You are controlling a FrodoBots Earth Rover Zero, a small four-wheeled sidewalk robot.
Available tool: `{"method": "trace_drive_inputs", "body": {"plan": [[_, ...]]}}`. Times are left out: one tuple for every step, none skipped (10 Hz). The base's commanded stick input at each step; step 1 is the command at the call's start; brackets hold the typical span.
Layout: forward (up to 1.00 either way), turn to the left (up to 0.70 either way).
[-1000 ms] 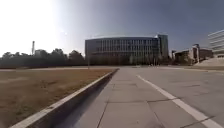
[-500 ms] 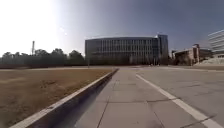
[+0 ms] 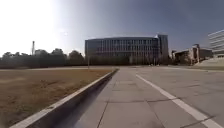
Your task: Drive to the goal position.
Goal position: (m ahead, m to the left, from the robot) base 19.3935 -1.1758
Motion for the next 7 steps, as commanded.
{"method": "trace_drive_inputs", "body": {"plan": [[0.05,0.0],[0.05,0.0],[0.04,0.0],[0.05,0.0],[0.05,0.0],[0.04,0.0],[0.05,0.0]]}}
